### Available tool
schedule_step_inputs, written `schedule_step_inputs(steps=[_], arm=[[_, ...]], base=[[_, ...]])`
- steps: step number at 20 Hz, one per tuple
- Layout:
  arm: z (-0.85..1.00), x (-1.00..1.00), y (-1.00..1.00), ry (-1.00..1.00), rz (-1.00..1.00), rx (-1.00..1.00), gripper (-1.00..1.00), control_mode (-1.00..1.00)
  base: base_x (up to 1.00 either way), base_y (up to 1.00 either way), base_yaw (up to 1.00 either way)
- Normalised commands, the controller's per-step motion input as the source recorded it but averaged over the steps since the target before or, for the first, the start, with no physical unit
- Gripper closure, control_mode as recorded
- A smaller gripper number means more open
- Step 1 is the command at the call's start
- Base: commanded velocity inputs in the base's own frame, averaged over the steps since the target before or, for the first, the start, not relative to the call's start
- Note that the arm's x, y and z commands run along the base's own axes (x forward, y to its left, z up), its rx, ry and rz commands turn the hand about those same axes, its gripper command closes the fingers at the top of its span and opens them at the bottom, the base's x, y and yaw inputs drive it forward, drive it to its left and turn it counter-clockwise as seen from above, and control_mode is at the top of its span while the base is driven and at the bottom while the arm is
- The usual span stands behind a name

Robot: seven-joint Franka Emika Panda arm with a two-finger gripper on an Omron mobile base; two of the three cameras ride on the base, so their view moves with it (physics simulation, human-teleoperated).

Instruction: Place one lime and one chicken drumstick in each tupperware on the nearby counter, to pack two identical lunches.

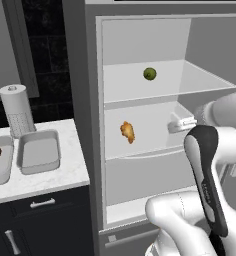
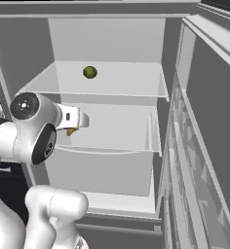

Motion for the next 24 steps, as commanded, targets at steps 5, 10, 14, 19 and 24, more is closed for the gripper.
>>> schedule_step_inputs(steps=[5,10,14,19,24], arm=[[0.43,0.69,0.00,0.00,-0.03,0.01,-1.00,-1.00],[0.38,0.52,0.00,0.00,0.00,0.02,-1.00,-1.00],[0.24,0.43,0.00,0.01,0.00,0.03,-1.00,-1.00],[0.13,0.53,0.00,0.00,0.00,0.03,-1.00,-1.00],[0.01,0.65,0.01,0.00,0.00,0.01,-1.00,-1.00]], base=[[0.00,0.00,0.00],[0.00,0.00,0.00],[0.00,0.00,0.00],[0.00,0.00,0.00],[0.00,0.00,0.00]])
